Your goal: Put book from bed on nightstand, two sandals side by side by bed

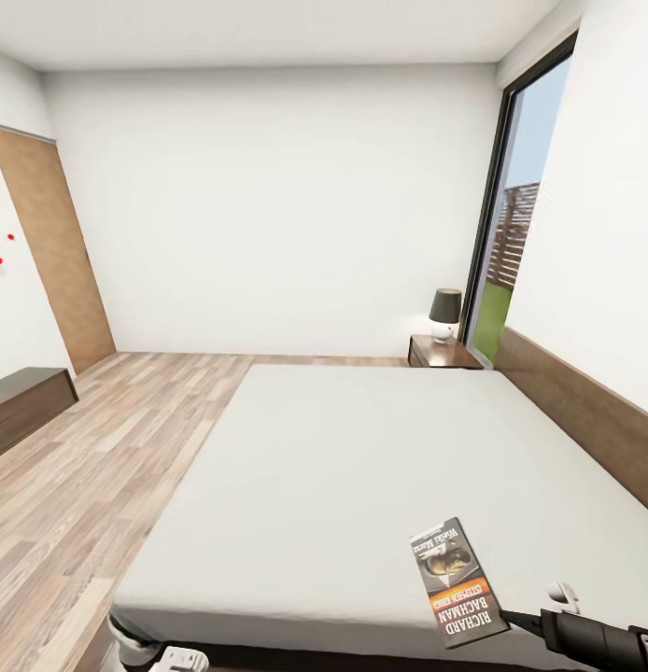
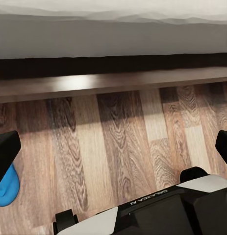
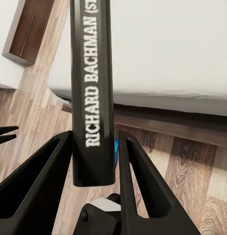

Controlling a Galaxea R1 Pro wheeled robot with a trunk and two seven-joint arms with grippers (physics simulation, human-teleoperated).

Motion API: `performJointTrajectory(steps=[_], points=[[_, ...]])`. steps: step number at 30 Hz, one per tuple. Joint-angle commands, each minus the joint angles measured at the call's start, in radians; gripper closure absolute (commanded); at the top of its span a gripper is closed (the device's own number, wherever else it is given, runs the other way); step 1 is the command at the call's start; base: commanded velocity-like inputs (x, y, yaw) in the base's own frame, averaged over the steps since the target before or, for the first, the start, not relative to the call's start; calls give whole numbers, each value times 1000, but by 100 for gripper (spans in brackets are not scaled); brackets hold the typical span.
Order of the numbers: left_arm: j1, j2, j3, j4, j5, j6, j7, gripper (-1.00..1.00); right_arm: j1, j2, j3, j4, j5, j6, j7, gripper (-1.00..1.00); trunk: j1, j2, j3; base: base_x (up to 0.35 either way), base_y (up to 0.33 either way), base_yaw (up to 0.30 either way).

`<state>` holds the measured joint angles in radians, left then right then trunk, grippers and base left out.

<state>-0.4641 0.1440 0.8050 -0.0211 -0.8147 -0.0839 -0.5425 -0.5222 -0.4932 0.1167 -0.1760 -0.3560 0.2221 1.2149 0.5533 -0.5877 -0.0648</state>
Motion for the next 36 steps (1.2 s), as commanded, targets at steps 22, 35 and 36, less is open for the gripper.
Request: performJointTrajectory(steps=[22, 35, 36], points=[[-1, 0, 6, 0, -11, -5, -2, -100, -1, -1, 8, 0, -9, 10, 1, 100, 0, -2, 20, 0, 0, 0], [-1, 0, 6, 0, -11, -5, -2, -100, -1, -1, 8, 0, -9, 10, 2, 100, 0, -2, 21, 0, 0, 14], [-1, 0, 6, 0, -11, -5, -2, -100, -1, -1, 8, 0, -9, 10, 2, 100, 0, -2, 21, 0, 0, 152]])
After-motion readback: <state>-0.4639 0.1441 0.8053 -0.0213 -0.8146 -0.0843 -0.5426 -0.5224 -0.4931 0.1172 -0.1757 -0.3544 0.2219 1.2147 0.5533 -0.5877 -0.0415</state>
